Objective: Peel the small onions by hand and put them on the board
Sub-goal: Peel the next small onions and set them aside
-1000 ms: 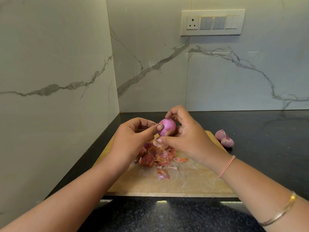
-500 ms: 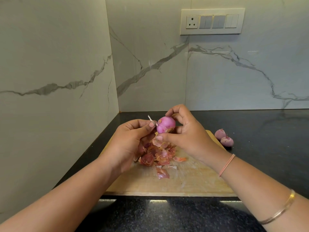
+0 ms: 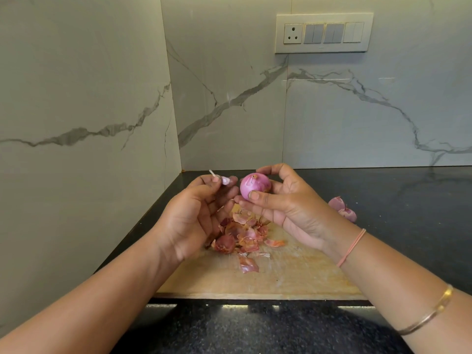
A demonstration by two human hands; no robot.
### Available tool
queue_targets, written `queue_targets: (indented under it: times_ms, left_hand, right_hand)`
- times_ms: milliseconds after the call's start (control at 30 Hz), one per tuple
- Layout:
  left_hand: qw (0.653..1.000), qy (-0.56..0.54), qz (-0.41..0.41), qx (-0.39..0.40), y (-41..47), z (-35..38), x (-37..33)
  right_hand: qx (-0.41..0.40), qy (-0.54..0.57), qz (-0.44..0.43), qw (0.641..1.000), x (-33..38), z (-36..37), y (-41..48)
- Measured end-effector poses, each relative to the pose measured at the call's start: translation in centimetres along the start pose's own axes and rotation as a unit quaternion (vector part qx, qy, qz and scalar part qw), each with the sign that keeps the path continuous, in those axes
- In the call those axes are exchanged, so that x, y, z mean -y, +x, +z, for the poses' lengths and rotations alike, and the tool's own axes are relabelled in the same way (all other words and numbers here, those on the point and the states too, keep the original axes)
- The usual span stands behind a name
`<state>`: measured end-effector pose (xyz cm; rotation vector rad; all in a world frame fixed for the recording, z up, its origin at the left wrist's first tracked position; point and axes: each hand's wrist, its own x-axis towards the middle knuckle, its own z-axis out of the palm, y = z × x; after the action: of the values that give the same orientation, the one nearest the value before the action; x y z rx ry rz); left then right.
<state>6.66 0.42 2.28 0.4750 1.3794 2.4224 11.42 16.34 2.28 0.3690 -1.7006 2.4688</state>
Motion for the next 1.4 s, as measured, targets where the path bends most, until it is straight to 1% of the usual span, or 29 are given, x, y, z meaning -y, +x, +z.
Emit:
queue_targets:
  times_ms: [33, 100, 167, 200, 400, 667, 767, 867, 1000, 1100, 1133, 1233, 1300, 1400]
  left_hand:
    - [1.0, 0.017, 0.014, -0.012, 0.2, -0.2, -0.1]
    - [0.988, 0.13, 0.064, -0.049, 0.4, -0.6, 0.1]
    - [0.96, 0.246, 0.111, -0.072, 0.5, -0.7, 0.5]
    - [0.948, 0.282, 0.127, -0.074, 0.4, -0.7, 0.7]
    - [0.907, 0.369, 0.192, -0.071, 0.0, -0.3, 0.7]
    - [0.887, 0.383, 0.259, -0.008, -0.5, -0.1, 0.7]
    - [0.882, 0.388, 0.268, -0.016, -0.3, -0.2, 0.8]
    - [0.897, 0.369, 0.24, -0.038, 0.0, -0.3, 0.7]
    - [0.92, 0.344, 0.182, -0.04, 0.2, -0.3, 1.0]
    - [0.935, 0.308, 0.157, -0.075, 0.5, -0.6, 0.7]
    - [0.934, 0.306, 0.159, -0.092, 0.6, -0.8, 0.6]
    - [0.914, 0.344, 0.175, -0.126, 0.7, -1.1, 0.3]
    - [0.902, 0.367, 0.188, -0.124, 0.5, -0.9, 0.4]
    - [0.882, 0.408, 0.217, -0.092, 0.0, -0.6, 0.5]
  right_hand:
    - [-0.004, 0.013, 0.006, 1.0, 0.1, 0.0, 0.0]
    - [-0.009, 0.012, 0.013, 1.0, 0.2, 0.0, -0.1]
    - [-0.008, 0.002, 0.017, 1.0, 0.1, 0.0, -0.1]
    - [-0.006, -0.002, 0.017, 1.0, 0.1, 0.0, -0.1]
    - [0.002, -0.032, 0.011, 0.999, 0.0, -0.2, 0.0]
    - [0.017, -0.096, 0.013, 0.995, -0.3, 0.0, -0.3]
    - [0.014, -0.142, 0.007, 0.99, -0.4, 0.1, -0.4]
    - [0.015, -0.165, 0.005, 0.986, -0.4, 0.1, -0.4]
    - [0.018, -0.165, 0.007, 0.986, -0.5, 0.0, -0.2]
    - [0.02, -0.166, 0.004, 0.986, -0.2, -0.1, -0.3]
    - [0.02, -0.16, 0.001, 0.987, -0.1, -0.1, -0.3]
    - [0.01, -0.144, -0.001, 0.99, 0.0, 0.0, -0.2]
    - [-0.005, -0.156, 0.0, 0.988, -0.1, 0.0, -0.1]
    - [-0.022, -0.183, -0.003, 0.983, -0.1, -0.1, -0.1]
